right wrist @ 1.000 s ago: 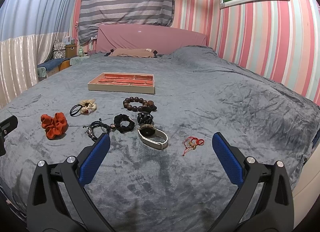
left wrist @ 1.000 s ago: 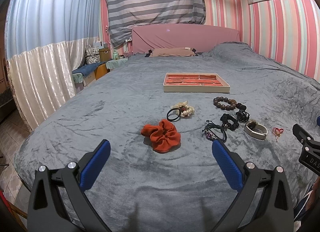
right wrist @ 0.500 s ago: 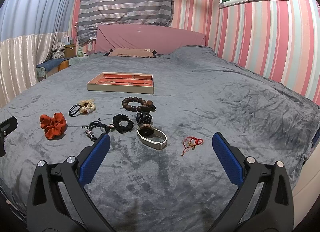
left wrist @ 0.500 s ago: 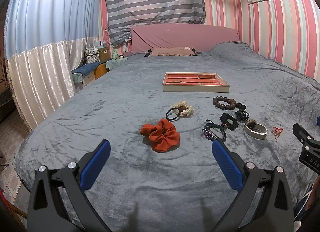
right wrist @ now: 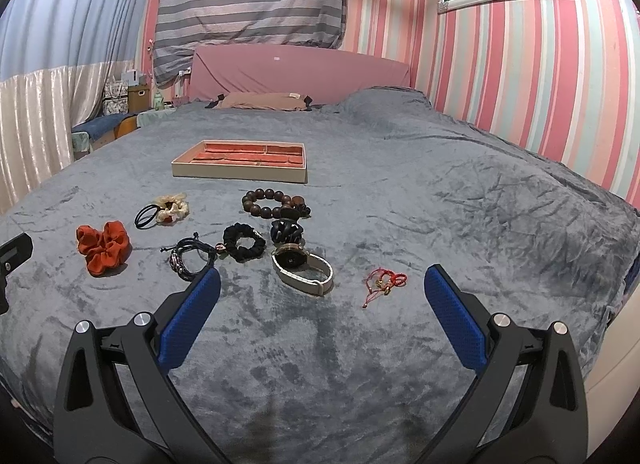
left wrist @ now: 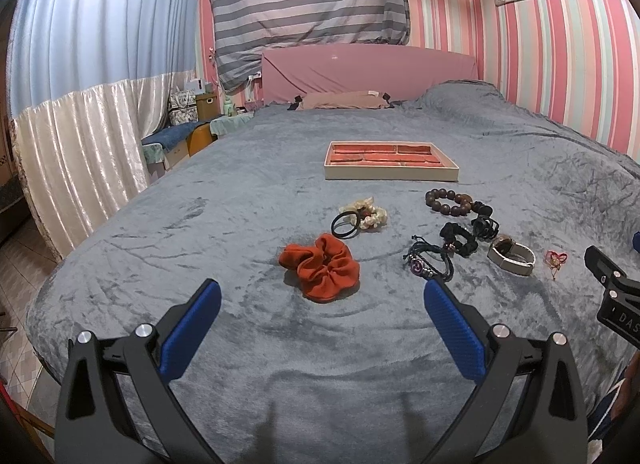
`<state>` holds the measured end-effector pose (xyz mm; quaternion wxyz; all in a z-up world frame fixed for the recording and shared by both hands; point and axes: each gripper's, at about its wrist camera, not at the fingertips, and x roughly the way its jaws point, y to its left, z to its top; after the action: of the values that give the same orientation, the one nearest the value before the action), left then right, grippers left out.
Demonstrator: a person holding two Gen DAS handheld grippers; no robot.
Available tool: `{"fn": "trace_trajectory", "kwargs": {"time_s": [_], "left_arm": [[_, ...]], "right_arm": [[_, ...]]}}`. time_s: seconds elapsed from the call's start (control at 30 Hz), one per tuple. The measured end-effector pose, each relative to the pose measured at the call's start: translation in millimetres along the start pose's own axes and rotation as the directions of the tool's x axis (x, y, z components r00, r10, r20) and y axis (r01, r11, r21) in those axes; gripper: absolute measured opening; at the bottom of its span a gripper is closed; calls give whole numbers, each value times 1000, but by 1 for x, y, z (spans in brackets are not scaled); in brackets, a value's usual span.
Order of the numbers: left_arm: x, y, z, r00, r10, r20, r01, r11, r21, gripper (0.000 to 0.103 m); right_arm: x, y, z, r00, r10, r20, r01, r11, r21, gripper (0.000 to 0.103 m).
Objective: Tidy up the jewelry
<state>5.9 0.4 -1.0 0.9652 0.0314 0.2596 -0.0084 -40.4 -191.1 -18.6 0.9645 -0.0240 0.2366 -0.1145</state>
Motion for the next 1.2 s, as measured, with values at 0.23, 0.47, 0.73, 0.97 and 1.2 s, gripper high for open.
{"fn": "trace_trajectory", "kwargs": {"time_s": [0.23, 0.47, 0.73, 0.97, 1.2], "left_arm": [[7, -4, -5, 1000, -4, -12, 4, 1000, 17, 99], [13, -1, -11, 1000, -18, 7, 17, 1000, 26, 99], [26, -1, -28, 1000, -12, 7, 12, 999, 47, 99], [48, 5, -27, 998, -42, -42, 43, 999, 24, 99], [66, 1, -26, 996, -61, -64, 65, 997, 49, 99]], "right_arm": [[4, 3, 0, 1000, -3, -9, 3, 1000, -8, 99], [8, 2, -4, 1000, -12, -2, 12, 1000, -12, 99], [26, -5, -22, 995, -90, -40, 90, 996, -9, 99], [44, -9, -28, 990, -114, -80, 114, 993, -7, 99], [61, -10, -25, 990, -94, -103, 94, 996, -2, 99]]}}
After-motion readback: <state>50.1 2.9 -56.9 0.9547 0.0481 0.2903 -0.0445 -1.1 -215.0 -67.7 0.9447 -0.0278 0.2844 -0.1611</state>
